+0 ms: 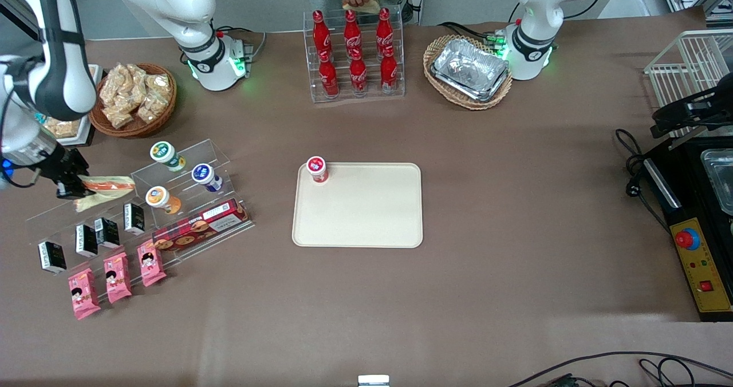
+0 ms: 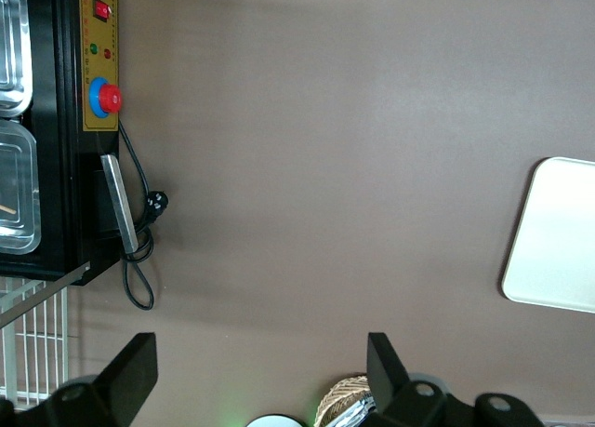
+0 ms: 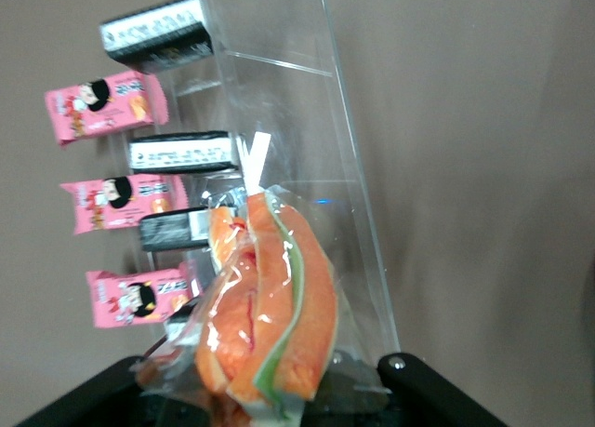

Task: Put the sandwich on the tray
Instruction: 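Close the right gripper on the sandwich wrapper and lift it, then carry the held sandwich with the right gripper over the cream tray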

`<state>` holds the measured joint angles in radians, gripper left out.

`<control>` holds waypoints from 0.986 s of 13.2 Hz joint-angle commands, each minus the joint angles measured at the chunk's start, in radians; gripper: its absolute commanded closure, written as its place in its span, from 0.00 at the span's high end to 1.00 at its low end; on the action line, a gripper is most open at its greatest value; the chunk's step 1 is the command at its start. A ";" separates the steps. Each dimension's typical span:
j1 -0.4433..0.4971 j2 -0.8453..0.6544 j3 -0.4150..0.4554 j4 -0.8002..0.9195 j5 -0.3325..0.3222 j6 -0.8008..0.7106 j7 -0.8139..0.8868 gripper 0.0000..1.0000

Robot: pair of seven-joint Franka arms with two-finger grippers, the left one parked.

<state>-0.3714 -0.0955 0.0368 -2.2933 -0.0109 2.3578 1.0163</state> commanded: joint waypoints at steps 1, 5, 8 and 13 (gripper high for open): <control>0.005 -0.033 0.002 0.189 0.090 -0.248 -0.024 0.03; 0.109 -0.030 0.003 0.380 0.095 -0.467 0.113 0.03; 0.250 -0.029 0.002 0.466 0.086 -0.560 0.351 0.03; 0.558 0.031 0.002 0.537 0.054 -0.566 0.824 0.03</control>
<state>0.0510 -0.1362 0.0498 -1.8364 0.0707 1.8219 1.6417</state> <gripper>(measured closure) 0.771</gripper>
